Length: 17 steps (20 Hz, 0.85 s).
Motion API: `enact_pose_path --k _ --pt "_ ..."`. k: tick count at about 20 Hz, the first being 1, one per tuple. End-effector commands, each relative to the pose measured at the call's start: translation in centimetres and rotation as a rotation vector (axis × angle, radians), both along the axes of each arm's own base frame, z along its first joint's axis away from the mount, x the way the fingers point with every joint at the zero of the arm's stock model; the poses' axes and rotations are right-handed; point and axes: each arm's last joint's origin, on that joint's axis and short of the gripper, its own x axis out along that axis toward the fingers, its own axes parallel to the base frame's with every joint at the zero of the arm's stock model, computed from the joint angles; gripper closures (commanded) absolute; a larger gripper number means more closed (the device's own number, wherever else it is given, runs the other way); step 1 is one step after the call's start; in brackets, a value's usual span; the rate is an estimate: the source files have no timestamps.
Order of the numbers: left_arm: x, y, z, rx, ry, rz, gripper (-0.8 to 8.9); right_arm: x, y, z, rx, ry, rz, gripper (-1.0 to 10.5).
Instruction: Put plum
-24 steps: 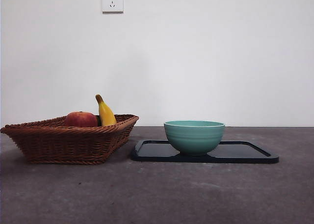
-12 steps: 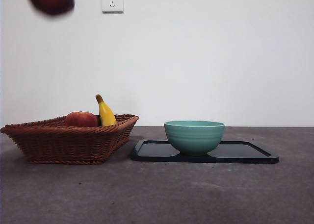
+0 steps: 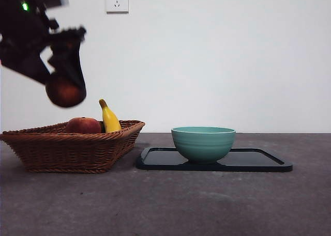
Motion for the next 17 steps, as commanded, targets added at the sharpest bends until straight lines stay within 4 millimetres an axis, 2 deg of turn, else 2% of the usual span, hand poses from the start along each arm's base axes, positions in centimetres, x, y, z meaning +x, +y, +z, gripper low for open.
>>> enact_pose_path --k 1,9,17 --pt "1.6 -0.1 -1.4 0.025 0.018 0.000 5.78 0.0 0.0 0.3 0.002 -0.012 0.009 7.6" --pt "4.2 -0.1 -5.5 0.010 0.091 -0.013 5.79 0.0 0.0 0.3 0.009 -0.003 0.000 7.6" --pt "4.7 0.1 -6.9 0.035 0.130 -0.022 5.64 0.0 0.1 0.3 0.015 0.004 -0.006 7.6"
